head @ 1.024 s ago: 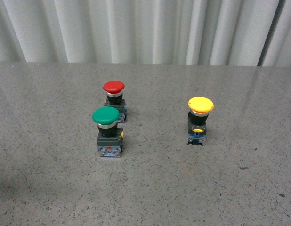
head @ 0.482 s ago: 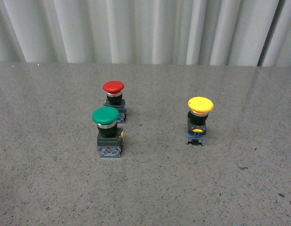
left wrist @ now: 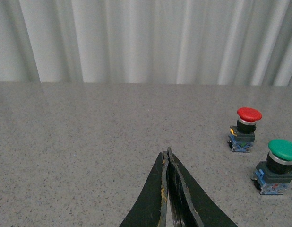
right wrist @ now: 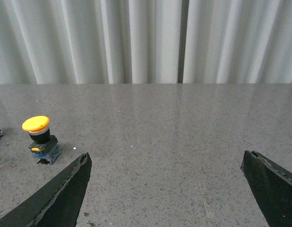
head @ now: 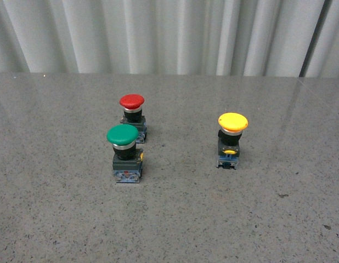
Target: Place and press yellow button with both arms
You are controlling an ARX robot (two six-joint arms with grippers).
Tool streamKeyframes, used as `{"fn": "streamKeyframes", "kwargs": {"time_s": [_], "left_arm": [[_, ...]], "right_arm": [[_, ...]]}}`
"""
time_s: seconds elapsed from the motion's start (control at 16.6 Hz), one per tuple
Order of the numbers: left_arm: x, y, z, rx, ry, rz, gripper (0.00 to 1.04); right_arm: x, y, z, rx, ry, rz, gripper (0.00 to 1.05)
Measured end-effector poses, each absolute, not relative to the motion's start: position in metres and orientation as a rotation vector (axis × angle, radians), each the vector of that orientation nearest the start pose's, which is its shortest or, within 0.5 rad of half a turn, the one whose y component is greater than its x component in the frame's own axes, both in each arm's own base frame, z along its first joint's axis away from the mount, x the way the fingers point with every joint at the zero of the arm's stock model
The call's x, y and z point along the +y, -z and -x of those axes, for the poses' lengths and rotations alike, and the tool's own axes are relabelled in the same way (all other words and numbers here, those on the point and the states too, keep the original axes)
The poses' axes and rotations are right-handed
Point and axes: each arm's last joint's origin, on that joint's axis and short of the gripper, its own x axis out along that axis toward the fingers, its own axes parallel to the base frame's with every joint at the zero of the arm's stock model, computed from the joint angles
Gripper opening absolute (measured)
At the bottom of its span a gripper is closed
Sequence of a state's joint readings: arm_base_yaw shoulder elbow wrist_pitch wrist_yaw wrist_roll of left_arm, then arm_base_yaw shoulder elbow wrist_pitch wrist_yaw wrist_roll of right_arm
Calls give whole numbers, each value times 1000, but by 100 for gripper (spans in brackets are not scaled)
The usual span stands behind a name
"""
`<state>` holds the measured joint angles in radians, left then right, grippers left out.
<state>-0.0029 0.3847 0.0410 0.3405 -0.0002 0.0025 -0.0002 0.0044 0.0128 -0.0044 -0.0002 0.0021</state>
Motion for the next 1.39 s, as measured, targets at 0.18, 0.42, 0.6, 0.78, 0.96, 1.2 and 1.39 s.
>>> {"fn": "streamKeyframes", "kwargs": {"time_s": [0.18,0.42,0.6,0.78,0.96,1.2,1.39], "left_arm": [[0,-171,-119,-12,3,-2,2],[0,-171,-113,-15,3,-2,2],[0,-171,-109,-16,3,-2,2],[0,-164,-102,41,5,-3,2],[0,-166,-98,10,-1,-2,2],[0,-167,-98,1,1,-1,18],[0,-167,-98,1,1,-2,51]], "right_arm": [[0,-167,-97,-4,0,-2,98],[0,-167,-97,-4,0,-2,98],[0,-167,-97,-4,0,-2,98],[0,-167,-97,-4,0,-2,98],[0,-167,-97,-5,0,-2,98],[0,-167,-97,-4,0,-2,98],[0,-167,-97,-4,0,-2,98]]}}
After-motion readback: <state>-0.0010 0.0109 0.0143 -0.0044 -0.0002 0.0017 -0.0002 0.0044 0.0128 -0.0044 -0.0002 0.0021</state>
